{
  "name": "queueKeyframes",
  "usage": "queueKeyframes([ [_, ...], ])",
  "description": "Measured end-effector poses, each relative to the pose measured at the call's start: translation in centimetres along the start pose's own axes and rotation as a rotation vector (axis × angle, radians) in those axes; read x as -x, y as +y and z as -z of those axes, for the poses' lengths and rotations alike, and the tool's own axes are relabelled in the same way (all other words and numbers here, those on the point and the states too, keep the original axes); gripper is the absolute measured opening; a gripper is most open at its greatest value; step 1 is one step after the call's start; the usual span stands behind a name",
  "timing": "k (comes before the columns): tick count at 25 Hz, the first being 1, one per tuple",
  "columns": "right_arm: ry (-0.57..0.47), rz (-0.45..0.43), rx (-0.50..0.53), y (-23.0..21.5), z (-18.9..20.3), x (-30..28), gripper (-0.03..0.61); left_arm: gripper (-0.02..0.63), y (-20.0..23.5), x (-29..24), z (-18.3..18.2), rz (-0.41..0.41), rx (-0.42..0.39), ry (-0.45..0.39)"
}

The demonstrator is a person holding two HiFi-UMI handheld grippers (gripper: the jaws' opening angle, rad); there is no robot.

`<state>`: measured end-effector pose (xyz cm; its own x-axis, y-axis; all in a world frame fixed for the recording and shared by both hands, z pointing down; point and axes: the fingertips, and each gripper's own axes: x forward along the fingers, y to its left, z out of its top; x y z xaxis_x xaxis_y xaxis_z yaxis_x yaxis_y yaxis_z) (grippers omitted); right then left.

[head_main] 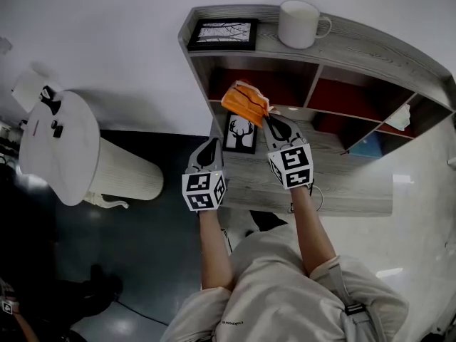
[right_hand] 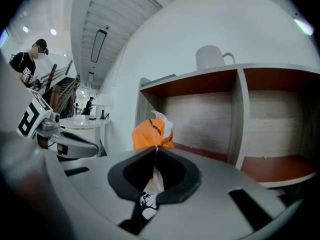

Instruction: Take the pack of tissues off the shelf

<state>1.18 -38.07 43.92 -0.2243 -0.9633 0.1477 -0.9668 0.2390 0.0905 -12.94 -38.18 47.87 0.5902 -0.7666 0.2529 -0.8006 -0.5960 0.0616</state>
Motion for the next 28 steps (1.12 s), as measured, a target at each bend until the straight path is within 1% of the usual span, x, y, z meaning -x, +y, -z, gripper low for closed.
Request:
queueKeyframes([
  [5, 0.001, -0.019, -0.011, 0.7, 0.5, 1.7, 0.023, 0.009, -0.8, 1.8, 0.6, -0.011, -0.014, 0.007],
  [11, 0.007, -0.047, -0.014, 2.1, 1.3, 3.6, 0.023, 0.009, -1.0, 4.6, 0.8, -0.039, -0.006, -0.016],
  [13, 0.017, -0.064, -0.032, 2.5, 2.1, 4.0, 0.023, 0.009, -1.3, 5.3, 1.3, -0.045, -0.011, -0.007],
  [18, 0.025, -0.144, -0.145, 3.8, 3.8, 4.7, 0.023, 0.009, -1.5, 6.9, 2.2, -0.058, -0.018, 0.003],
  [20, 0.040, -0.160, -0.153, 4.3, 4.6, 4.8, 0.023, 0.009, -1.2, 7.4, 2.3, -0.067, -0.018, 0.002],
  [24, 0.086, -0.168, -0.126, 4.7, 6.7, 4.8, 0.023, 0.009, -1.3, 8.1, 2.2, -0.072, -0.023, -0.001],
  [28, 0.116, -0.170, -0.152, 5.4, 9.1, 4.7, 0.024, 0.009, -1.4, 8.5, 2.3, -0.090, -0.044, -0.002],
])
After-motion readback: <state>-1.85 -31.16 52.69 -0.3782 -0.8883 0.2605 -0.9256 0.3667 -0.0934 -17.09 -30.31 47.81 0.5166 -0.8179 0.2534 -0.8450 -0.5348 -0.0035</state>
